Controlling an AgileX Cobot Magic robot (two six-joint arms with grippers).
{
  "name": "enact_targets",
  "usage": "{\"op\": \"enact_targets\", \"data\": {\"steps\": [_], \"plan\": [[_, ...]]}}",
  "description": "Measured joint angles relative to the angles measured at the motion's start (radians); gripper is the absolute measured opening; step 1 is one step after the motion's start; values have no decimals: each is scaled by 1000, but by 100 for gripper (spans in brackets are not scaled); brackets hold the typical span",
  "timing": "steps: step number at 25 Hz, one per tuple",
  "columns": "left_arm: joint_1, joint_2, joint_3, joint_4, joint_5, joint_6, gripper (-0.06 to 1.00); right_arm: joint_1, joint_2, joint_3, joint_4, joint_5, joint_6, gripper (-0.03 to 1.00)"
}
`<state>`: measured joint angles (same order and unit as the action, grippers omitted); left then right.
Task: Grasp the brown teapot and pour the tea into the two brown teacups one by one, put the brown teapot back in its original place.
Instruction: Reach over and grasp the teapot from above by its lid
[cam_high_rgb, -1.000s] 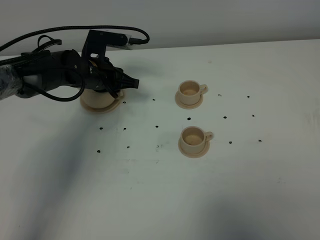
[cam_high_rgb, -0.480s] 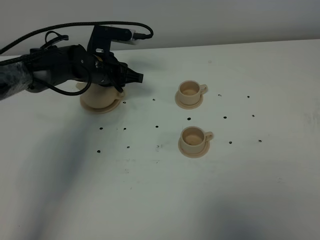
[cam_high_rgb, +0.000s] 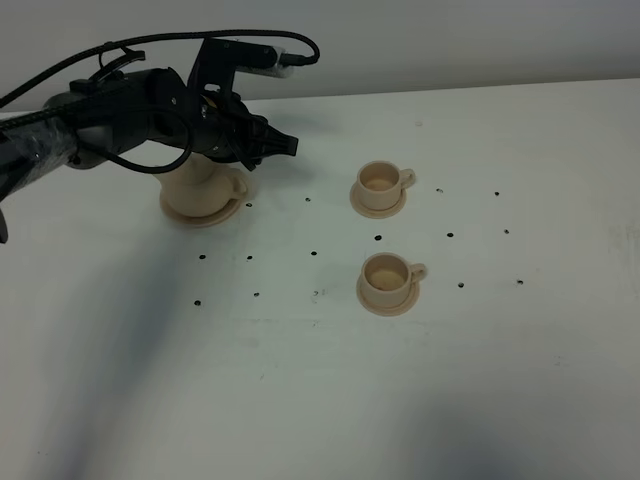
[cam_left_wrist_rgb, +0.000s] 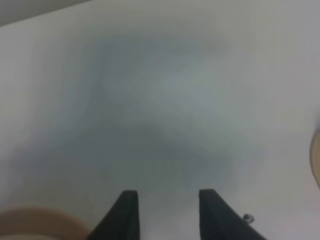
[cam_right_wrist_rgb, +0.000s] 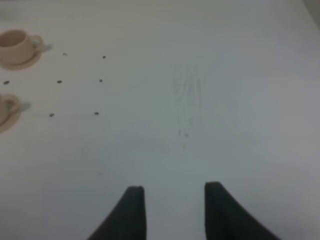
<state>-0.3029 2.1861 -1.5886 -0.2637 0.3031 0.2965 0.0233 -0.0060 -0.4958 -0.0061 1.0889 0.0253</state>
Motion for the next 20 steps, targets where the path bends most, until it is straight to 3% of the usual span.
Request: {"op": "enact_targets", "data": {"steps": [20], "plan": [[0,3,0,38,67,0,28,0,0,0,0,0,0,31]]}}
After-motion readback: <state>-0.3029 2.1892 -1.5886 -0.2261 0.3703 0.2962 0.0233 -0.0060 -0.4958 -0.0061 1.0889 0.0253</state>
